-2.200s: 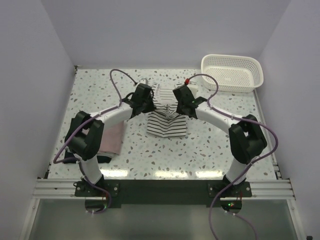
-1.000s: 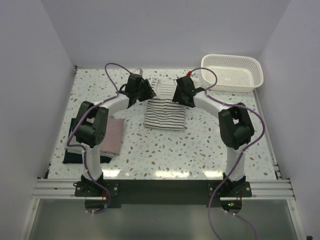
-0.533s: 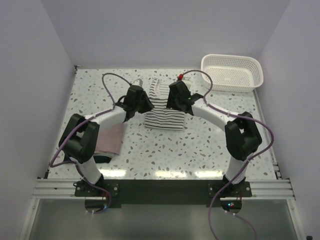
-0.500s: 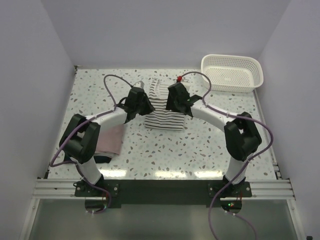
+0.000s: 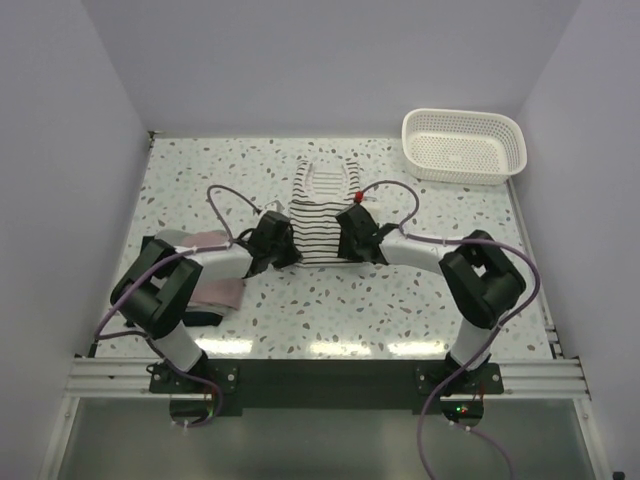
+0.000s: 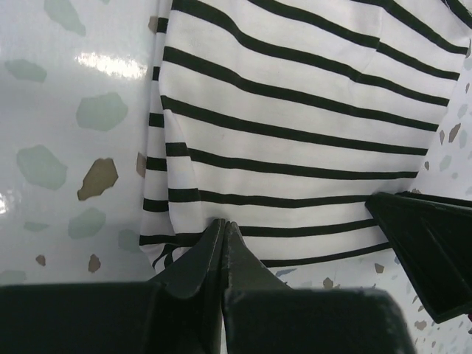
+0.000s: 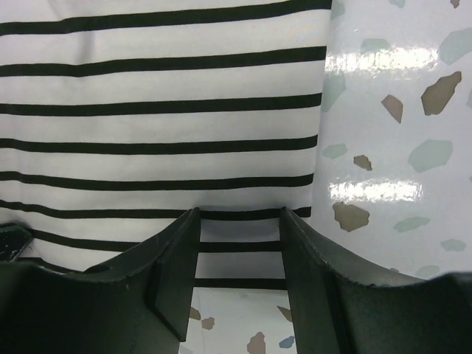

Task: Fold and stack the tank tops
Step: Fold the tank top

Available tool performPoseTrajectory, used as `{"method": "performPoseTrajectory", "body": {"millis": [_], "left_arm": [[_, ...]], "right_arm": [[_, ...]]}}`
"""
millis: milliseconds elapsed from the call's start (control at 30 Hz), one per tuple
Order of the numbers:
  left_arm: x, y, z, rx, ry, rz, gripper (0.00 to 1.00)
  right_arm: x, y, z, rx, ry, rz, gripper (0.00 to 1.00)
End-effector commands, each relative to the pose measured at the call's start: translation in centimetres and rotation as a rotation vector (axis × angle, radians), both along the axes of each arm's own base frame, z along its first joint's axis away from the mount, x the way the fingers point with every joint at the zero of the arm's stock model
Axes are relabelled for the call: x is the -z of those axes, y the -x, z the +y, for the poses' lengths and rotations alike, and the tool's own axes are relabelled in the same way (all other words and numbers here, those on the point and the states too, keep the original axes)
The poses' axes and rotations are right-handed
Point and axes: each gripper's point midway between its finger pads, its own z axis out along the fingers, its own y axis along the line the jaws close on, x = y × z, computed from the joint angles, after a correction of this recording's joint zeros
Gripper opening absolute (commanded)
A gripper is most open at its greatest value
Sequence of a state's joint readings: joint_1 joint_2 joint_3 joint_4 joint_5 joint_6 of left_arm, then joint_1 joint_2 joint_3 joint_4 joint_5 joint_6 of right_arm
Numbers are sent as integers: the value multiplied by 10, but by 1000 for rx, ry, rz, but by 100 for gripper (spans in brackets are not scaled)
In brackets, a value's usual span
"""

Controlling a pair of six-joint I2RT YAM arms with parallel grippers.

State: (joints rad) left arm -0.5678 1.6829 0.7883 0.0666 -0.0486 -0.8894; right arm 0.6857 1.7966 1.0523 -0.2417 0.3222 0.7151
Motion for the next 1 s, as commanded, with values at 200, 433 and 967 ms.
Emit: {"method": "performPoseTrajectory", "body": {"millis": [200, 433, 967], "left_arm": [[23, 73, 19, 6, -38, 101, 1], [34, 143, 31, 65, -55, 177, 1], [-44, 120, 20, 156, -64, -7, 28]], "right_arm": [[24, 84, -6, -69, 9, 114, 49], [18, 165, 16, -180, -26, 143, 49], [-68, 144, -21, -89, -13, -33, 63]]}}
